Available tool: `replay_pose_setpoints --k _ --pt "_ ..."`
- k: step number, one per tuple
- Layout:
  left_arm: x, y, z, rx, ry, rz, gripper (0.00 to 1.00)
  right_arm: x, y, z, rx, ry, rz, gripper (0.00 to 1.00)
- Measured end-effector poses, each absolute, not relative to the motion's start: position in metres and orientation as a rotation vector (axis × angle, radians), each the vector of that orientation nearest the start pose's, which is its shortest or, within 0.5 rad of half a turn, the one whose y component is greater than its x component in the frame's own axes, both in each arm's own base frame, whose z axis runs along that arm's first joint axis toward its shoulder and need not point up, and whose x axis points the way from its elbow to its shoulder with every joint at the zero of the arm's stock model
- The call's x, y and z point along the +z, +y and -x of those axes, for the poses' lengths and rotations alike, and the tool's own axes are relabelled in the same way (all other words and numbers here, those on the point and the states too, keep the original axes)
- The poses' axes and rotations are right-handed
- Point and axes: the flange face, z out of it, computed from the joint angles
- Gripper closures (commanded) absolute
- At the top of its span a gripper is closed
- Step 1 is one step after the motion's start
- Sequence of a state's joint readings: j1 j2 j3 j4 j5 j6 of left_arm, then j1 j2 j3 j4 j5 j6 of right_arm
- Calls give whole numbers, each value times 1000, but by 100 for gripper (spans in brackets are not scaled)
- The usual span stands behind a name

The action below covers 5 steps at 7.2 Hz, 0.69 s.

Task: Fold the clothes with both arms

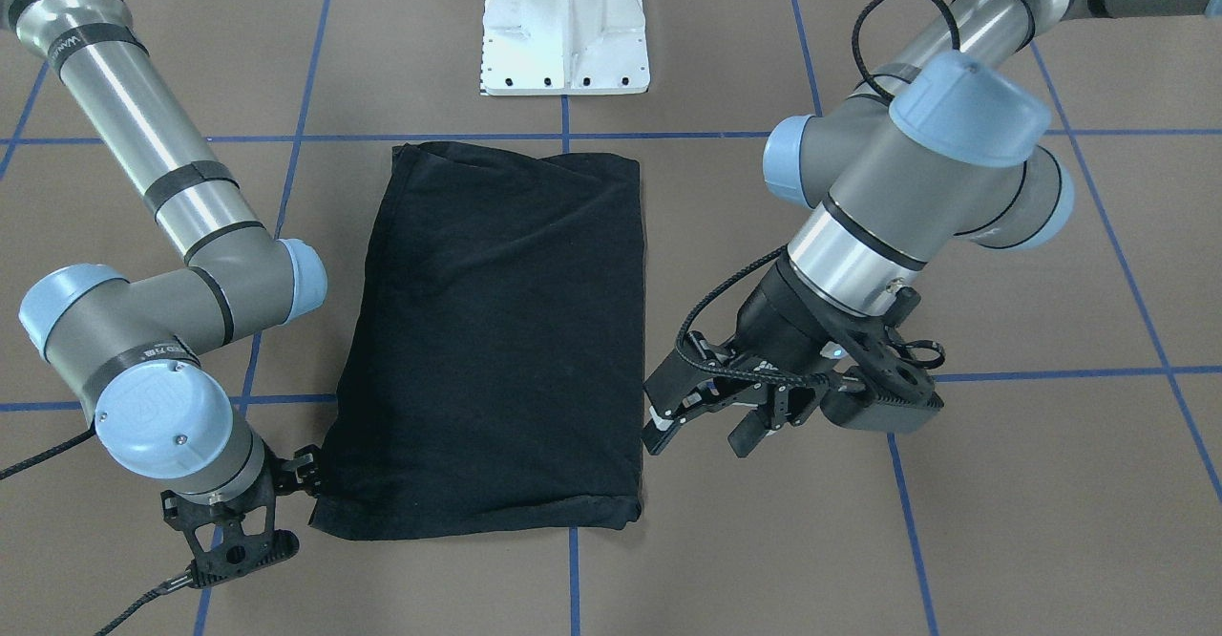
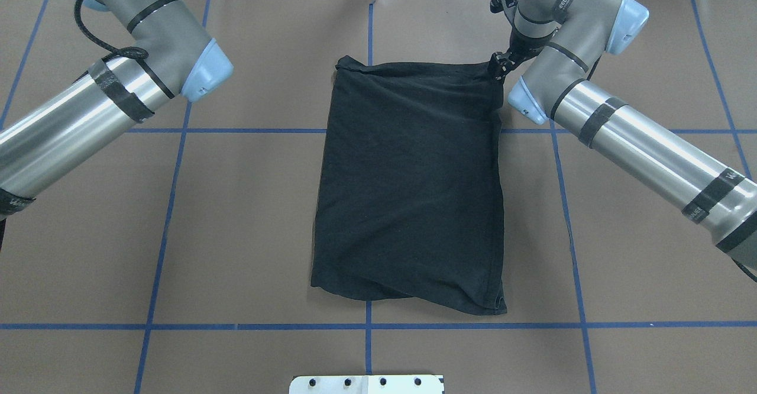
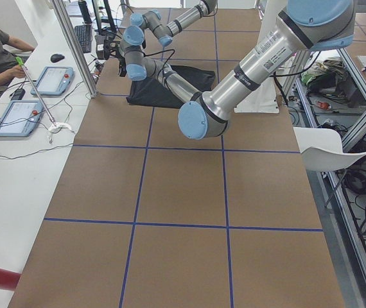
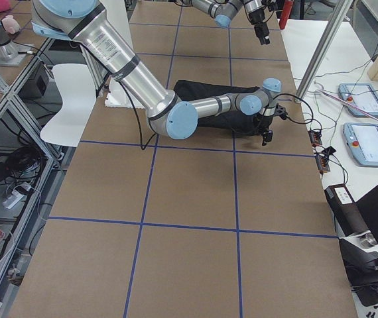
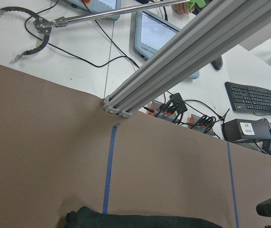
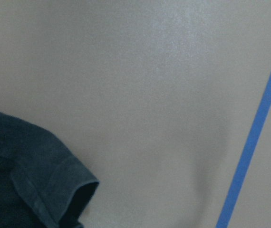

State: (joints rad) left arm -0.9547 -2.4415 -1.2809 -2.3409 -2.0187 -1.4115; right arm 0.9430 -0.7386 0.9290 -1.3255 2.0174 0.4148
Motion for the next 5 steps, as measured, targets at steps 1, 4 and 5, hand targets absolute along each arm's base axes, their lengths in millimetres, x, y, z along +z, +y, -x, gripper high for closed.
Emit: replay_pose_setpoints --k 1,4,5 --pt "143 -674 -367 -363 1328 -382 0 412 -724 410 -301 -610 -146 0" --pt "142 -674 -366 -364 1329 -383 0 365 -703 410 -297 -704 -63 0" --pt "142 -674 -366 -364 1329 -384 0 342 -684 418 -282 -708 -19 0"
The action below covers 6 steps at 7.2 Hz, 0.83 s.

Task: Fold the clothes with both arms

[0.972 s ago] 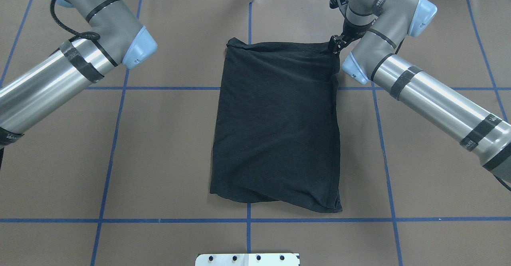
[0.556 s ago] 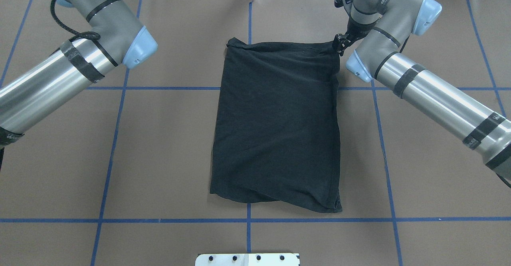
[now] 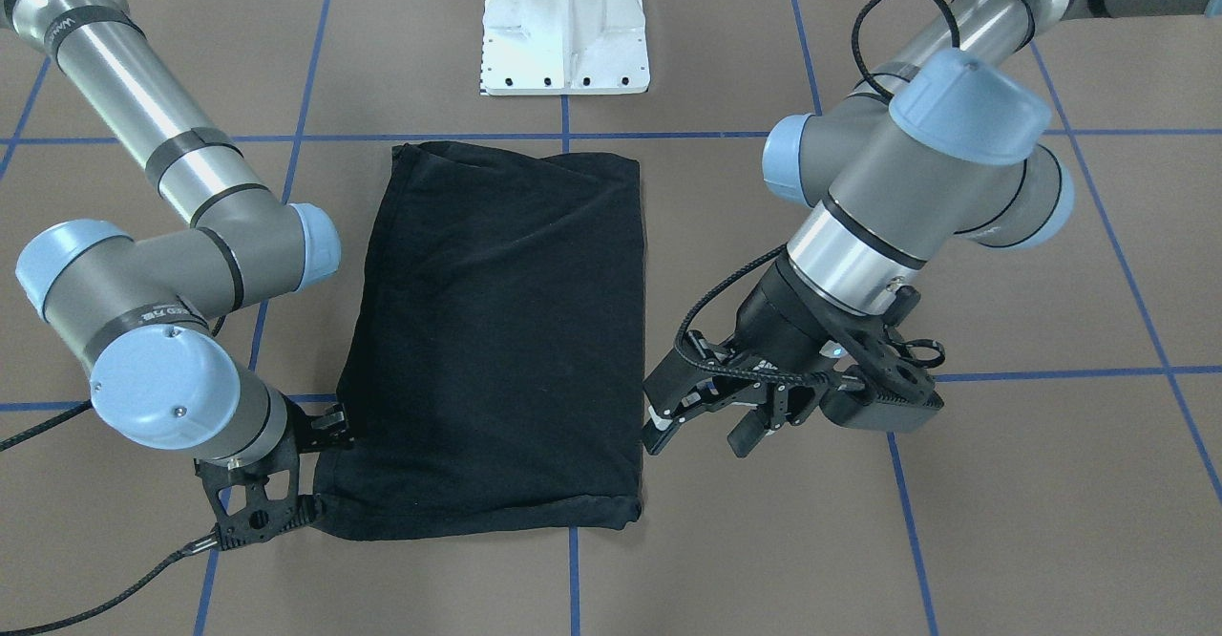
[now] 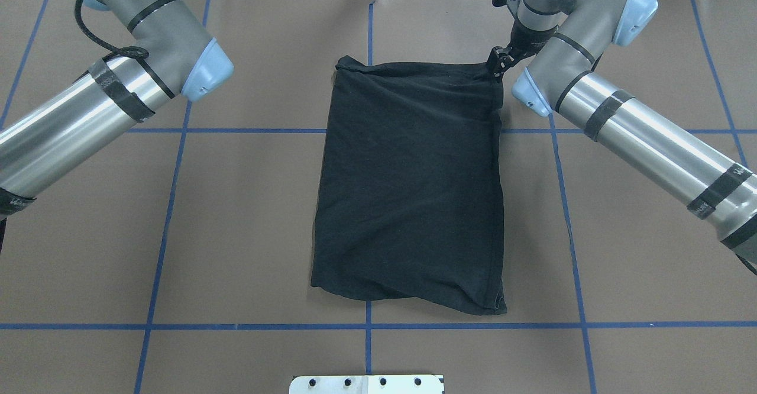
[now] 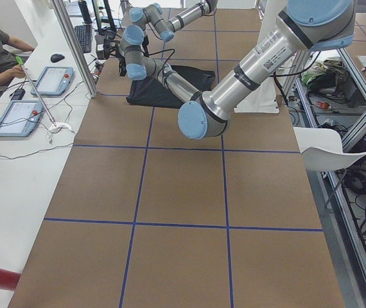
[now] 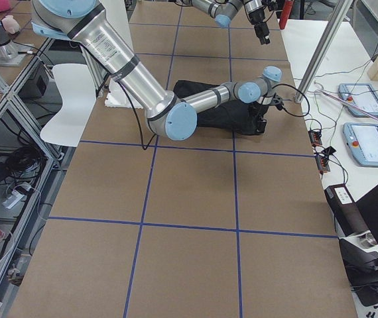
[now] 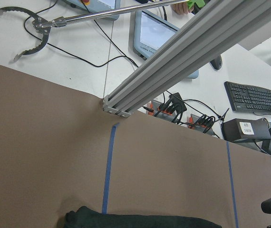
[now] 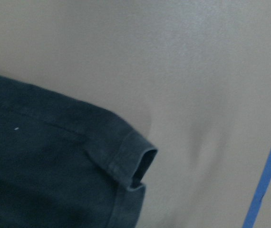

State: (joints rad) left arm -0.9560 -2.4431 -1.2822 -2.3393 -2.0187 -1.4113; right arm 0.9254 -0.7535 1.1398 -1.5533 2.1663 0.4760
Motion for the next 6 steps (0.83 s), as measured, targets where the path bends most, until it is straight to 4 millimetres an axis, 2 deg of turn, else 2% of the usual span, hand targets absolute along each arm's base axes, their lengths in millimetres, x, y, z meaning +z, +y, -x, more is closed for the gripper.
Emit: replay_pose_setpoints --k 1,2,4,6 --pt "141 -675 -365 -364 1330 -385 0 332 -664 430 -259 -706 20 0" --pt "141 -675 -365 -364 1330 -385 0 338 -647 441 -247 -698 54 0" --pt "140 -674 -366 -365 1330 -383 0 371 -616 450 -252 -679 99 0" --pt "140 -674 -367 -367 1331 -379 0 398 -602 446 -249 -662 130 0"
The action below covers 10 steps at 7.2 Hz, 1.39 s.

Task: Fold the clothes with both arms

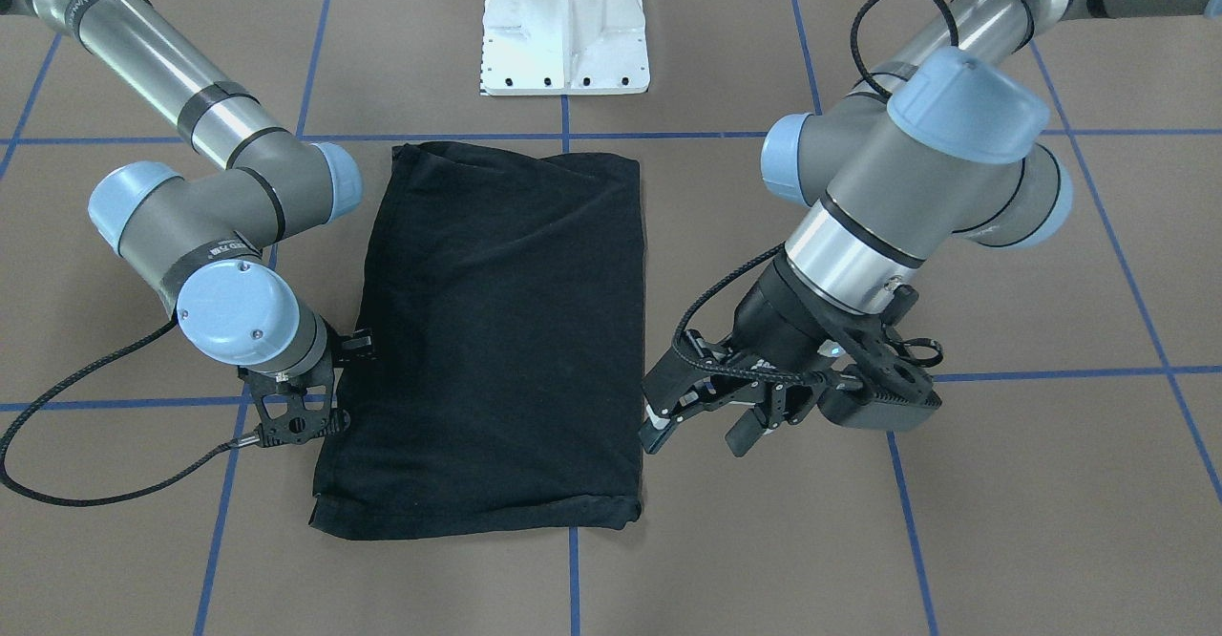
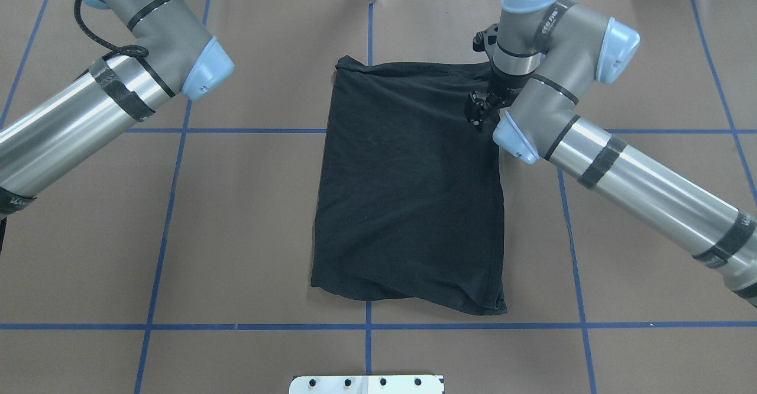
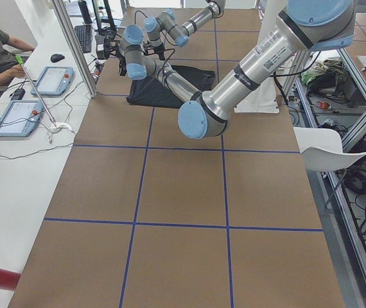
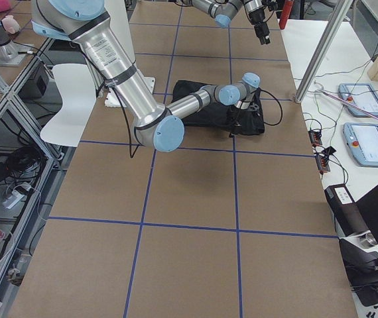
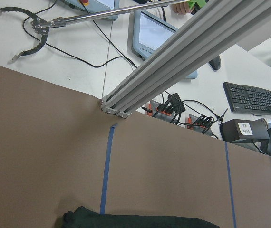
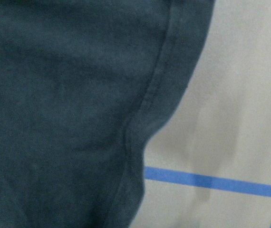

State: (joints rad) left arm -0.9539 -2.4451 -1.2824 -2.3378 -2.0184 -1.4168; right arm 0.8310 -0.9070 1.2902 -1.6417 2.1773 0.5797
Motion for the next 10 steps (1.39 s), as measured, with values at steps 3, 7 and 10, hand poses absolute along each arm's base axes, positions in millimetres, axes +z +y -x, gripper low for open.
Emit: replay_pose_setpoints --k 3,7,10 --pt "140 -673 -368 -369 1332 -377 0 426 -589 436 -240 -643 160 0" --pt "141 -670 -369 -366 1336 -378 0 369 -563 419 -239 -668 190 0" --pt "171 -610 -391 -308 1381 -330 0 303 -518 392 -142 -791 171 0"
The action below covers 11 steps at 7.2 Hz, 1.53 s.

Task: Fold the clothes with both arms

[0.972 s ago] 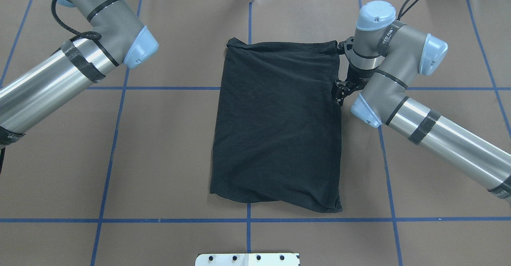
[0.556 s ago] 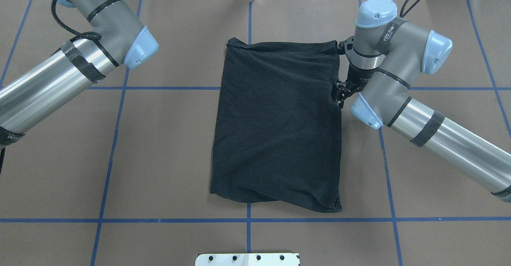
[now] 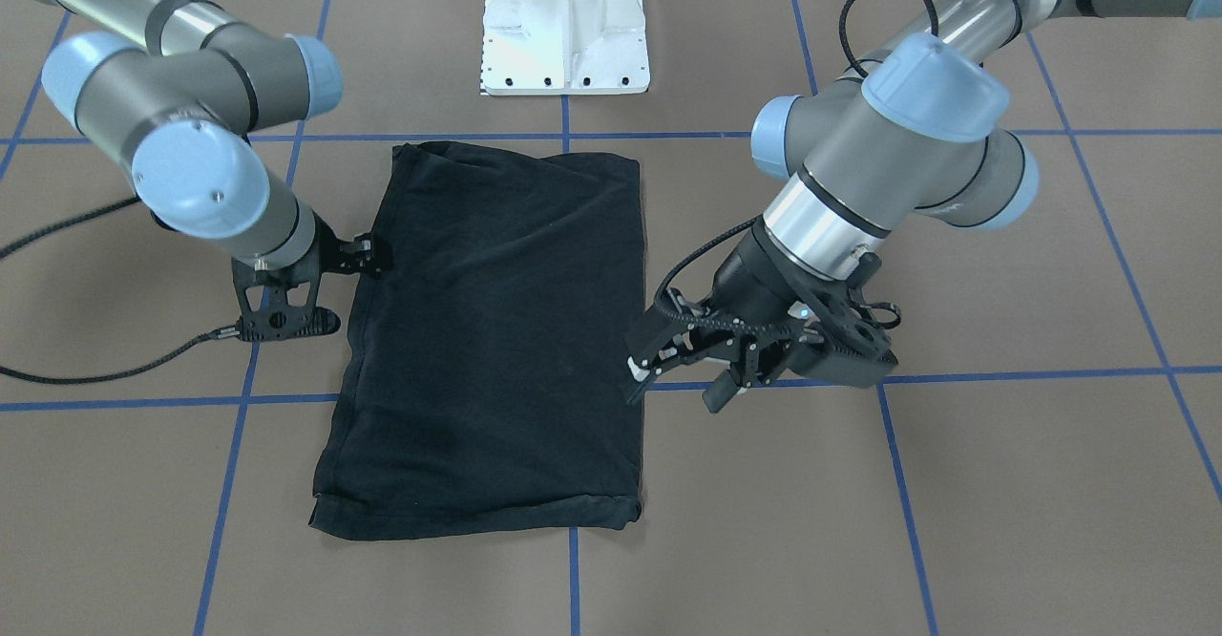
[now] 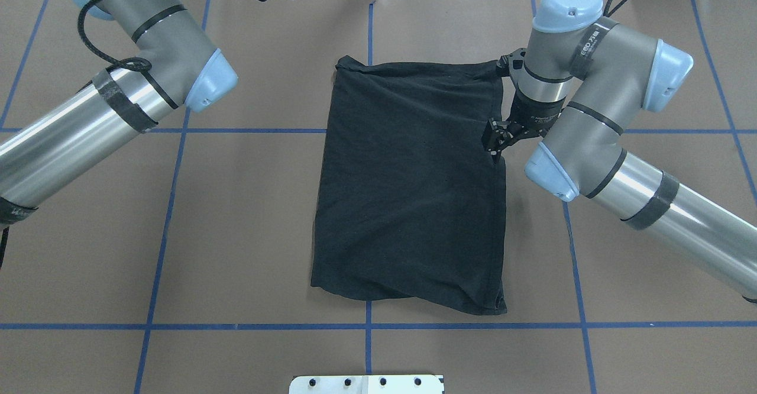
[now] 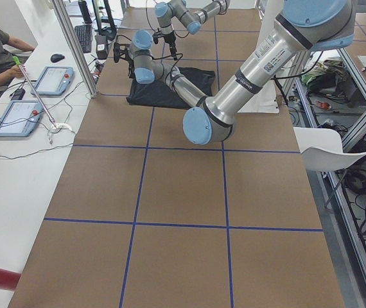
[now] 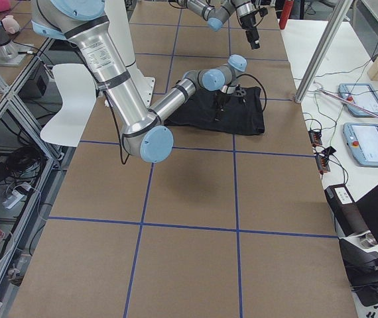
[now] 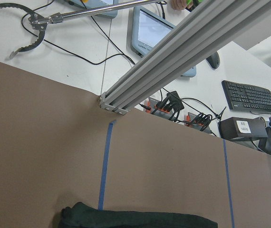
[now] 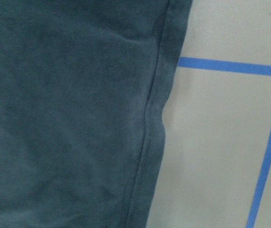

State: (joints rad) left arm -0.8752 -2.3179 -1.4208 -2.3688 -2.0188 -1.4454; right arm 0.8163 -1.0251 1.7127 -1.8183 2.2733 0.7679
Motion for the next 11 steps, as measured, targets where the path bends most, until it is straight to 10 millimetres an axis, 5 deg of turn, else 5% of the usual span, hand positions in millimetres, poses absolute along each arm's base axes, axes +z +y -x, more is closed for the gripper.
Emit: replay_pose_setpoints --k 2,5,7,9,11 --pt "221 -532 -394 -296 1423 -235 0 280 -494 383 -99 -868 134 0" --pt "263 -401 -414 -333 1444 -47 0 333 -444 363 -38 -1082 38 0" --pt "278 -334 -462 -384 1421 39 0 350 -422 358 10 -1170 27 0" --pt "298 -298 -512 -405 1371 81 0 355 -413 359 22 -1203 13 0" --pt "310 -288 -543 -402 1334 95 0 355 -411 363 29 -1211 18 0"
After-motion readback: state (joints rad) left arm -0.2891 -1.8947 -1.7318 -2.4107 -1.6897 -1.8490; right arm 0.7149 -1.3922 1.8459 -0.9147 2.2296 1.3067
